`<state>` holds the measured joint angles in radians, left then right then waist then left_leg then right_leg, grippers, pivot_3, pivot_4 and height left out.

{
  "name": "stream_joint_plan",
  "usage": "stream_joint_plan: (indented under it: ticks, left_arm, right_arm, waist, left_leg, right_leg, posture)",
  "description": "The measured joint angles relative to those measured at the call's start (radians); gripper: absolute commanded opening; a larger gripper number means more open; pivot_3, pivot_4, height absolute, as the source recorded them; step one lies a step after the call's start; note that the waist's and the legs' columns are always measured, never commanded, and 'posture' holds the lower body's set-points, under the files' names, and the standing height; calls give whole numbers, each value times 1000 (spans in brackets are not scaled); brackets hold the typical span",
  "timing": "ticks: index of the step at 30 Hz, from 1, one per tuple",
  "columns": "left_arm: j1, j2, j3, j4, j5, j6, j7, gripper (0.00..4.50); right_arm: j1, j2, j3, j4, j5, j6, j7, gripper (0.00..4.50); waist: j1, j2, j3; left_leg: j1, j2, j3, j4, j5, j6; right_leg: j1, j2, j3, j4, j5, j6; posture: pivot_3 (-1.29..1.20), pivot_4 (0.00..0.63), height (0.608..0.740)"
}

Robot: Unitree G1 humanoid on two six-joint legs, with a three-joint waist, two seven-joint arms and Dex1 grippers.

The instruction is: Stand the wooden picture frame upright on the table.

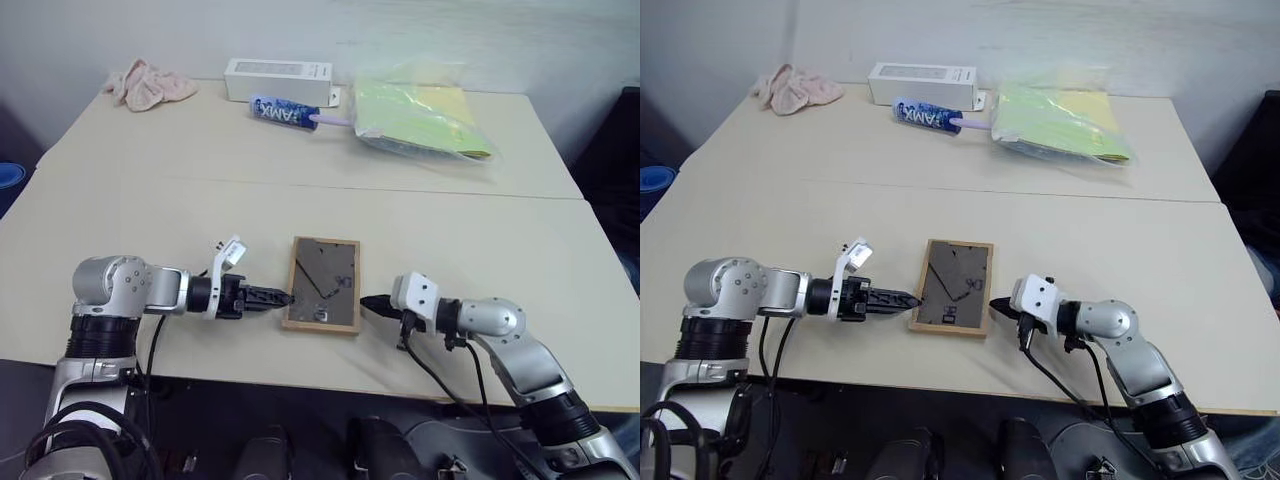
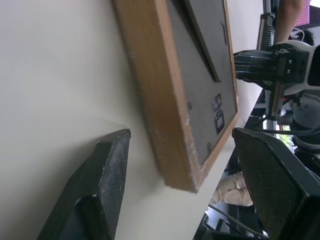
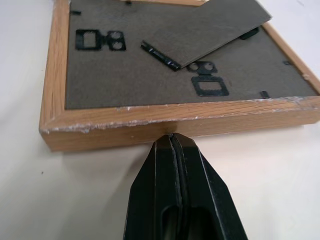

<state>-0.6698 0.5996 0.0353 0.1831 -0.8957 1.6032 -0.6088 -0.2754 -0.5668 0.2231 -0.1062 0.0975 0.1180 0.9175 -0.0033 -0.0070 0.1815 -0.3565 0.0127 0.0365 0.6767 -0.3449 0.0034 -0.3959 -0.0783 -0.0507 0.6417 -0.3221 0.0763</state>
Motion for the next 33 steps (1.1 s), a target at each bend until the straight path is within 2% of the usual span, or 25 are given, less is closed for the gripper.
stream_joint_plan:
  ticks: [6, 9, 14, 16, 18, 20, 24, 29, 31, 33]
  left_arm:
    - [-39, -44, -4, 87, -94, 3, 106, 3441]
    - [-48, -82, 13, 117, -125, 3, 164, 2839]
    - [-42, -92, 73, 142, -193, 10, 213, 1323]
    - [-20, -100, 102, 126, -205, 11, 232, 1275]
    - [22, -122, 144, 83, -203, 6, 243, 1275]
    - [104, -126, 150, -30, -180, -96, 193, 1275]
    - [205, -52, 69, -188, -44, -386, 2, 1275]
    - [238, -30, 4, -214, 51, -555, -131, 1275]
    - [240, -31, -11, -217, 72, -588, -155, 1275]
    - [243, -32, -17, -220, 84, -607, -167, 1275]
  right_arm:
    - [-11, 13, 5, 1, -17, 3, -13, 0]
    - [-14, 30, 13, -1, -18, 11, -16, 0]
    - [1, 28, 8, -5, -16, 10, -16, 0]
    - [16, 27, -11, -9, 13, 13, -12, 0]
    - [26, 26, -59, -12, 75, 37, -3, 341]
    - [24, 23, -131, -58, 203, 117, 31, 804]
    - [-31, 28, -185, -128, 367, 254, 54, 2257]
    - [-137, 80, -160, -135, 440, 406, 4, 3990]
    - [-175, 101, -127, -123, 433, 434, -15, 4441]
    - [-211, 130, -94, -91, 410, 434, -28, 4441]
  waist:
    - [2, 0, 0]
    - [2, 0, 0]
    - [-1, 0, 0]
    - [-3, 0, 0]
    - [-2, 0, 0]
    - [-2, 0, 0]
    - [-5, 0, 0]
    - [-2, 0, 0]
    - [0, 0, 0]
    - [0, 0, 0]
  left_leg:
    - [0, 0, 0, 1, 0, 0]
    - [-1, 0, 0, 2, 0, 0]
    - [-1, 0, 0, 3, 0, 0]
    - [-1, 0, 0, 3, 0, -1]
    - [-1, 1, 0, 3, 0, -1]
    - [-1, 1, 0, 3, 0, -1]
    - [0, 1, 0, 3, 0, -2]
    - [0, 1, 0, 2, -1, -2]
    - [-1, 1, 0, 1, -1, -1]
    - [-1, 1, 0, 1, -1, 0]
  right_leg:
    - [0, 0, 0, 0, 0, 0]
    - [0, 0, 0, 0, 0, 0]
    - [-1, 1, -1, 1, 0, 0]
    - [-1, 1, 0, 1, 0, 0]
    - [0, 1, -1, 1, 0, 0]
    - [0, 1, 0, 1, 0, 0]
    - [0, 1, 0, -3, 0, 0]
    - [0, 1, 0, -4, 0, -1]
    - [0, 0, 0, -5, 0, -1]
    - [0, 0, 0, -5, 0, -1]
  posture:
    - [0, 150, 740]
    - [0, 150, 740]
    - [0, 150, 740]
    - [0, 150, 740]
    - [0, 150, 740]
    - [0, 150, 740]
    - [0, 150, 740]
    - [0, 150, 740]
    - [0, 150, 740]
    - [0, 150, 740]
